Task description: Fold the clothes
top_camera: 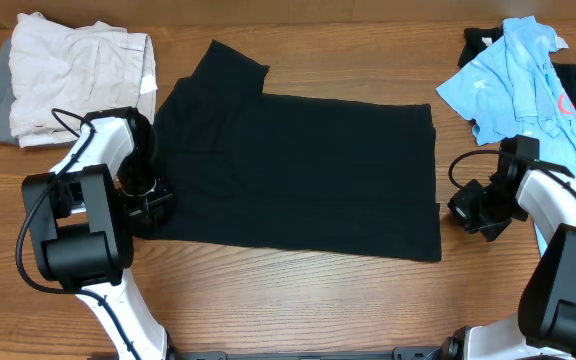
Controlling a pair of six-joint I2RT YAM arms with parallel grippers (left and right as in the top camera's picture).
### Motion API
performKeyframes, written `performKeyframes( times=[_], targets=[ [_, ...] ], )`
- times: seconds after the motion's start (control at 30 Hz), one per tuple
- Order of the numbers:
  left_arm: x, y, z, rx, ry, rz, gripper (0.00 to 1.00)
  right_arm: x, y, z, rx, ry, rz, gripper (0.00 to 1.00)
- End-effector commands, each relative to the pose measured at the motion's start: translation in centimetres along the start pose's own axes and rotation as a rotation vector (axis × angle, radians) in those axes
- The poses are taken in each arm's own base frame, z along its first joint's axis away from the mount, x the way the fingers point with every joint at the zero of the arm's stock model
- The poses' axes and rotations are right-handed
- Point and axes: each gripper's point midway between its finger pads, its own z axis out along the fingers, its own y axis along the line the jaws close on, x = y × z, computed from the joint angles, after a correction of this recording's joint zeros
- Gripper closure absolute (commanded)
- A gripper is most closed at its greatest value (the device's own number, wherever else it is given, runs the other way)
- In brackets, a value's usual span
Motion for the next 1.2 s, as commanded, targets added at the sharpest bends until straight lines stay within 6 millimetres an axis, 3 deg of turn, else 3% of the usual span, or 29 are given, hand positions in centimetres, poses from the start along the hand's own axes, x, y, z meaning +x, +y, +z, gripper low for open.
performKeyframes(
  times=[0.0, 0.17, 0.3, 0.43, 0.7, 0.93, 1.17],
  targets=[
    [0.2, 0.6, -0.5, -0.021, -0.017, -0.038, 0.96, -1.4, 2.2, -3.3, -0.046, -0.076, -0.083, 0.96],
    [0.2, 0.7, -2.2, 0.006, -0.073, -0.039, 0.96, 1.7, 2.5, -4.4, -0.021, -0.019, -0.159, 0.96],
    [0.2, -0.8, -2.7, 0.09, -0.079, 0.029, 0.96, 3.7, 3.0, -2.7, -0.002, 0.017, -0.214, 0.96],
    [0.3, -0.9, -2.7, 0.097, -0.078, 0.044, 0.96, 5.0, 2.7, -0.6, 0.011, 0.031, -0.211, 0.96],
    [0.1, -1.0, -2.8, 0.101, -0.084, 0.061, 0.96, 5.8, 1.3, 2.4, 0.0, 0.033, -0.173, 0.96],
    [-0.4, -1.3, -2.8, 0.113, -0.108, 0.097, 0.96, 4.8, 1.0, 2.4, 0.027, -0.016, -0.162, 0.96],
    [-1.5, 0.5, -2.8, 0.045, -0.146, 0.079, 0.93, 3.4, 0.6, 2.3, 0.049, -0.078, -0.113, 0.96]
  ],
)
